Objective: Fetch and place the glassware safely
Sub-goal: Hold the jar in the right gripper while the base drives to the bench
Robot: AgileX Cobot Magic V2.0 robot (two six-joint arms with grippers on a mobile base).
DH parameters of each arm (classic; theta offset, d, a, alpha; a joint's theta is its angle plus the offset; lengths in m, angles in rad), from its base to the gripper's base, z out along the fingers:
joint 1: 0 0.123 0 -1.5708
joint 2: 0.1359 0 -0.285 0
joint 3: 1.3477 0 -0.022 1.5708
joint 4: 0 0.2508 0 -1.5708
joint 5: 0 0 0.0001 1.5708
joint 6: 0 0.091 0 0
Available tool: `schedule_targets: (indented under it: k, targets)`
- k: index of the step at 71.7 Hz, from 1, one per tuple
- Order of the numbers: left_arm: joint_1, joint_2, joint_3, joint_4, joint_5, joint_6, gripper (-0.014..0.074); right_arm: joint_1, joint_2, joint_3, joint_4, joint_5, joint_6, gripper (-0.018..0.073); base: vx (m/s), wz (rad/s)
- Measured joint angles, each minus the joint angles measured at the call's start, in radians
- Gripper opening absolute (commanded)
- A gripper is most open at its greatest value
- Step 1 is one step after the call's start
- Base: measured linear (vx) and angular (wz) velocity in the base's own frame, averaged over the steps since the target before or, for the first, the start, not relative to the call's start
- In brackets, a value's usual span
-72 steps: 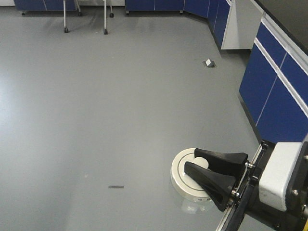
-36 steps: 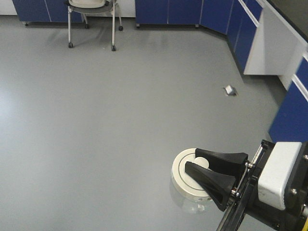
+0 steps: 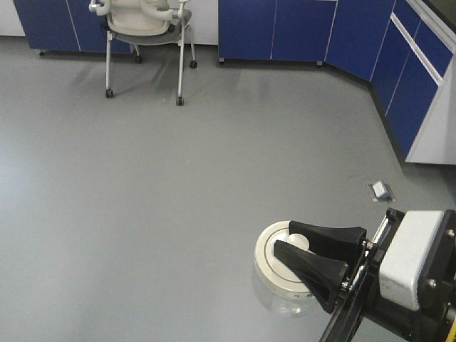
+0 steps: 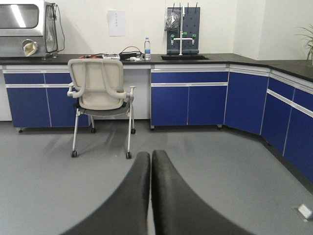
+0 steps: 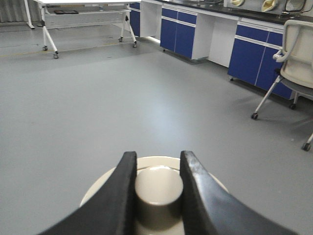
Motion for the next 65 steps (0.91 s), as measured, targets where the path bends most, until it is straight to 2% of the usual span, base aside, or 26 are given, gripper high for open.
schedule_targets:
  k: [65]
  targets:
    - [0.000, 0.000, 0.000, 0.000, -0.001, 0.000, -0.0007, 0.000, 0.000, 0.000, 0.000, 0.001, 0.000, -0.0001, 0.71, -0.03]
